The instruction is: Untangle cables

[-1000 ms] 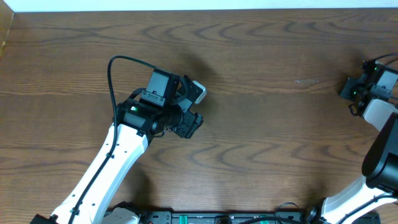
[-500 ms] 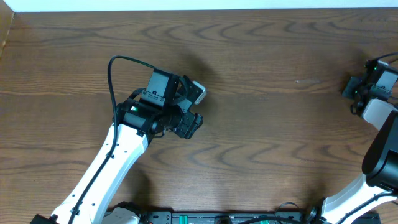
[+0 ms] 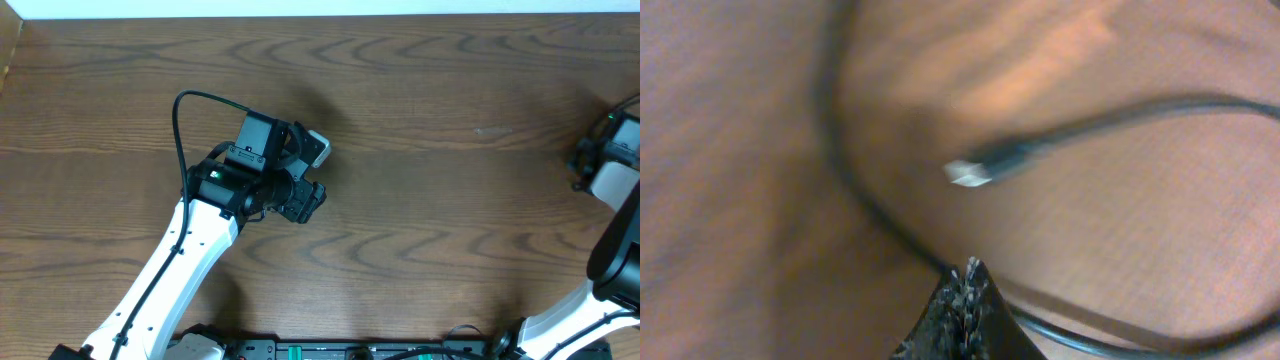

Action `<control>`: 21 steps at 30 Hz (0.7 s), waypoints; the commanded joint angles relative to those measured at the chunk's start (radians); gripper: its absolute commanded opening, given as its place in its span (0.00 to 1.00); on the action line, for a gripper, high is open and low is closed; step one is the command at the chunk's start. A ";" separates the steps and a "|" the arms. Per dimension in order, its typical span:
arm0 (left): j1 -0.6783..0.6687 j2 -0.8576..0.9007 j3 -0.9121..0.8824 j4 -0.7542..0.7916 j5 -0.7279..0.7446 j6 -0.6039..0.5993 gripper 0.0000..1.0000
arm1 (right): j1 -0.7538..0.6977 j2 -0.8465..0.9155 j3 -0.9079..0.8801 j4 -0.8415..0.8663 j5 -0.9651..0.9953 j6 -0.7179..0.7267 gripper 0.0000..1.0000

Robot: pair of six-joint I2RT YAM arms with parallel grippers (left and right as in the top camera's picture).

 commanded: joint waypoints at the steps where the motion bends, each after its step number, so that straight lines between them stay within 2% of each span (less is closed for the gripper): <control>1: 0.002 0.008 0.000 -0.003 0.016 -0.009 0.66 | -0.070 0.003 0.008 -0.014 0.047 0.082 0.01; 9: 0.002 0.008 0.000 -0.002 0.016 -0.009 0.67 | -0.195 0.003 0.008 -0.047 0.003 0.089 0.01; 15: 0.002 0.008 0.000 -0.002 0.016 -0.009 0.67 | -0.217 0.003 0.008 -0.012 -0.209 0.100 0.01; 17: 0.002 0.008 0.000 -0.002 0.016 -0.008 0.66 | -0.205 0.003 0.008 0.006 -0.258 0.100 0.06; 18: 0.002 0.008 0.000 -0.002 0.016 -0.008 0.67 | -0.197 0.002 0.008 0.016 -0.282 0.100 0.15; 20: 0.002 0.008 0.000 -0.002 0.016 -0.008 0.66 | -0.180 0.002 0.008 0.032 -0.317 0.100 0.46; 21: 0.002 0.008 0.000 -0.002 0.016 -0.008 0.67 | -0.167 0.000 0.009 0.044 -0.345 0.100 0.84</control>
